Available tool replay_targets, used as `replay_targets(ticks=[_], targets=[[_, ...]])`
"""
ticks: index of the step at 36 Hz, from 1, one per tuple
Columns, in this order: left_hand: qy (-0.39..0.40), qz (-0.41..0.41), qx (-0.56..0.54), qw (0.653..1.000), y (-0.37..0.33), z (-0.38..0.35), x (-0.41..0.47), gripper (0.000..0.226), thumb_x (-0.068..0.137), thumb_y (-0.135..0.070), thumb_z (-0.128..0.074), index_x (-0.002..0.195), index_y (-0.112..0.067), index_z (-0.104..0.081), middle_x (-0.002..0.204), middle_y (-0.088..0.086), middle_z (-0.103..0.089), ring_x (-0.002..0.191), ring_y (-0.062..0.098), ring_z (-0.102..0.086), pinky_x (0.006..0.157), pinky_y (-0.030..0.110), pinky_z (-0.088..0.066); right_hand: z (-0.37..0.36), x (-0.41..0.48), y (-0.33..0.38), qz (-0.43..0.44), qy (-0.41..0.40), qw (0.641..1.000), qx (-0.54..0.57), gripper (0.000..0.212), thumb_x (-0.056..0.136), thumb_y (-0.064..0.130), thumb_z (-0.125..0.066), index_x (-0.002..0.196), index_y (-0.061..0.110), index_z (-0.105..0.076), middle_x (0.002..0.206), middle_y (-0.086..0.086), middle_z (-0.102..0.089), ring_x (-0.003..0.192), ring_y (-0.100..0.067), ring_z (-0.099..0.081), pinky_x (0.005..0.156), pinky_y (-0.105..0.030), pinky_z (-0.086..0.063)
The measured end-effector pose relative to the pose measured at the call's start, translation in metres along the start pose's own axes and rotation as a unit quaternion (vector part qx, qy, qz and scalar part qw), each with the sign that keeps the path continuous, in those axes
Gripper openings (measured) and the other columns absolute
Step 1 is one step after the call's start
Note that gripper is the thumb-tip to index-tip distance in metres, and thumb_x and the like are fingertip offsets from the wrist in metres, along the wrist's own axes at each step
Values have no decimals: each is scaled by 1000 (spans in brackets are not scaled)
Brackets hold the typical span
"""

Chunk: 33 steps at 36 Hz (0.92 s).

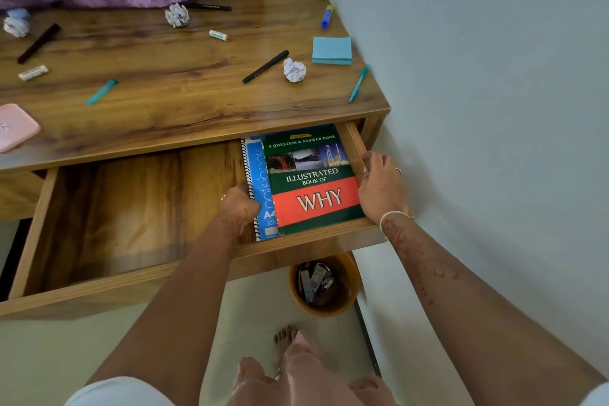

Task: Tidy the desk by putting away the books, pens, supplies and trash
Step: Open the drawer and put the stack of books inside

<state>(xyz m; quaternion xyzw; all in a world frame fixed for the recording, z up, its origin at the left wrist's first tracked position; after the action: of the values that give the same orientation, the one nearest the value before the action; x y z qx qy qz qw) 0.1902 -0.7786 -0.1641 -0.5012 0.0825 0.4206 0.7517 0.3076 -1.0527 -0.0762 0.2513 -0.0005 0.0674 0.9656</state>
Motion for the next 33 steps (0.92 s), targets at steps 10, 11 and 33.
replay_targets(ticks=[10, 11, 33], targets=[[33, 13, -76, 996, 1, -8, 3, 66, 83, 14, -61, 142, -9, -43, 135, 9, -56, 108, 19, -57, 73, 23, -49, -1, 0, 1, 4, -3, 1000, -6, 41, 93, 29, -57, 131, 22, -44, 131, -8, -49, 116, -21, -53, 84, -38, -55], [30, 11, -73, 997, 1, -9, 3, 66, 83, 14, -61, 143, -10, -43, 136, 9, -56, 111, 20, -57, 75, 23, -49, -1, 0, 1, 5, -3, 1000, -7, 41, 93, 29, -57, 131, 22, -44, 131, -8, -49, 115, -21, -53, 84, -38, -55], [67, -36, -35, 996, -7, -6, -17, 60, 90, 6, -58, 145, -9, -40, 144, 10, -49, 126, 22, -51, 92, 26, -45, 2, -3, 4, -1, -2, 1000, -5, 41, 94, 30, -56, 133, 22, -46, 131, -8, -50, 117, -23, -53, 85, -40, -56]])
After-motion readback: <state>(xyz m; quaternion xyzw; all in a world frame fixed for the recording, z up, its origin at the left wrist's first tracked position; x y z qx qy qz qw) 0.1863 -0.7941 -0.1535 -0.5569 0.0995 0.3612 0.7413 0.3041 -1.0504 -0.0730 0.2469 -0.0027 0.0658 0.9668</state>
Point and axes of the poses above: each hand's wrist, its own x-axis towards the middle knuckle, its own z-axis out of the back of the hand, y = z × x, the point moved 10 cm from there along x, towards the middle knuckle
